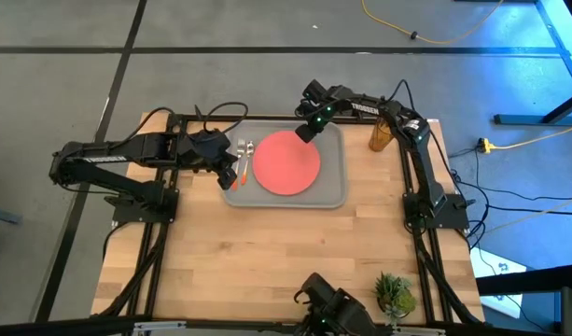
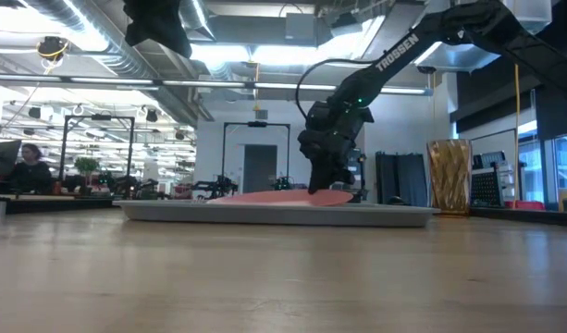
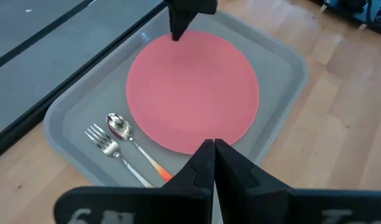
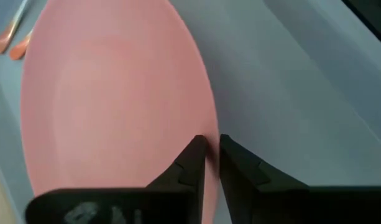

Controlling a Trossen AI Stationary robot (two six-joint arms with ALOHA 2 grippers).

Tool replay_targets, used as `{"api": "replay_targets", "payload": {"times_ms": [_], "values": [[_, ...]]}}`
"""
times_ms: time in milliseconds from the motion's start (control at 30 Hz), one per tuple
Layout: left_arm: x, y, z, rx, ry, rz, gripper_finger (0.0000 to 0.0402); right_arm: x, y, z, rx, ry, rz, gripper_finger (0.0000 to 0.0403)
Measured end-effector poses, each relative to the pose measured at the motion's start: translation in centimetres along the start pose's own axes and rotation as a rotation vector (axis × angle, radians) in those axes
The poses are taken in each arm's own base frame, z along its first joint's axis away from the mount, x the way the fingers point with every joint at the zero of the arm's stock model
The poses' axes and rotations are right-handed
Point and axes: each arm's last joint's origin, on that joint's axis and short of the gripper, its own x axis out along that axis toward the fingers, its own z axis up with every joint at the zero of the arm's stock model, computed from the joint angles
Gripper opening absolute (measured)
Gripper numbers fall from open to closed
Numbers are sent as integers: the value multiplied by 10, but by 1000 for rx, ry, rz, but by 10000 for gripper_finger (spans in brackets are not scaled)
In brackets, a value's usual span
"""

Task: Pick and place plate/cup/fork/spoon on tray
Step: Put the pink plate on the gray tray, then put the orange cup on the gray tray to the top right of the pink plate

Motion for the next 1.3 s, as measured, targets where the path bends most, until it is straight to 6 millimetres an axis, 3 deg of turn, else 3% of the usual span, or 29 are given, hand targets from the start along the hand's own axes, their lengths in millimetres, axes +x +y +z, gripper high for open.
{"api": "replay_targets", "payload": {"times_ms": [367, 767, 1000, 1167, 1300], "values": [[0, 0, 0, -1, 0, 0, 0, 0, 0, 0, -1, -3, -5, 20], [0, 0, 0, -1, 0, 0, 0, 0, -1, 0, -5, -3, -18, 79], [0, 0, 0, -1, 0, 0, 0, -3, 1, 1, -6, -7, -12, 79], [0, 0, 0, -1, 0, 0, 0, -28, 13, 15, -35, -11, -12, 79], [0, 0, 0, 0, 1, 0, 0, -63, 30, 27, -99, 11, -15, 79]]}}
